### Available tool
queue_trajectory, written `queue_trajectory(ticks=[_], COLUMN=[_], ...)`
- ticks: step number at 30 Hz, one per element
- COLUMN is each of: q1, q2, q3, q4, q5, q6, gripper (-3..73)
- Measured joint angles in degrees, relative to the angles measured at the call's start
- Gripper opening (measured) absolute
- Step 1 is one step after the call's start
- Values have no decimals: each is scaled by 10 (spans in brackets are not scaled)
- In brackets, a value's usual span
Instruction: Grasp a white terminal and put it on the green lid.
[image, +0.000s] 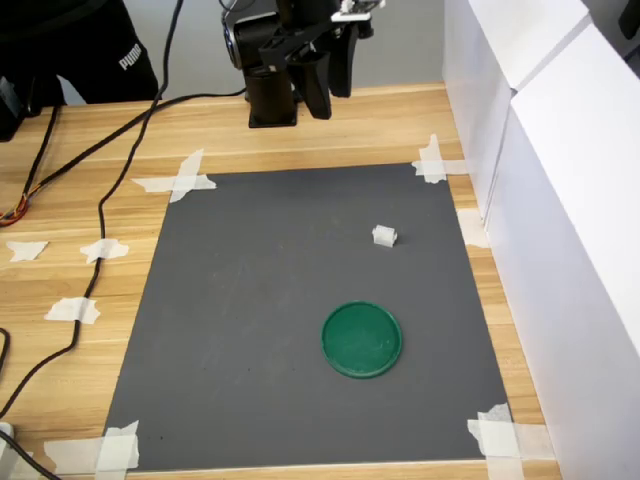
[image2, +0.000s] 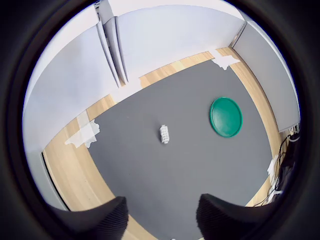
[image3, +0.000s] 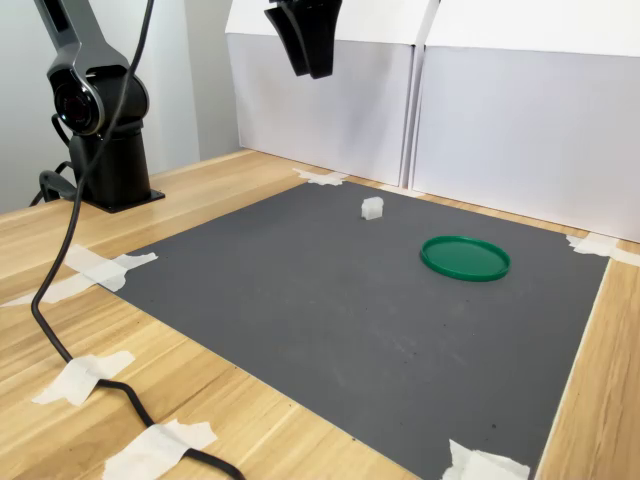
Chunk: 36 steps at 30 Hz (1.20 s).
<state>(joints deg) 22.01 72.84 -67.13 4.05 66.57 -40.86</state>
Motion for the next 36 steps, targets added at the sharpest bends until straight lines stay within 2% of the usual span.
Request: queue_trajectory(ticks=[3,6,15,23,36], q1=[3,3,17,47,49], q2=[8,8,32,98,178], q3=[-25,-43,-48,-48,-23], q4=[4,9,32,10,10], q5=[0,0,-5,-42,-106], q6=[-7,-24,-54,-23,-41], gripper=[695,713,715,715,703])
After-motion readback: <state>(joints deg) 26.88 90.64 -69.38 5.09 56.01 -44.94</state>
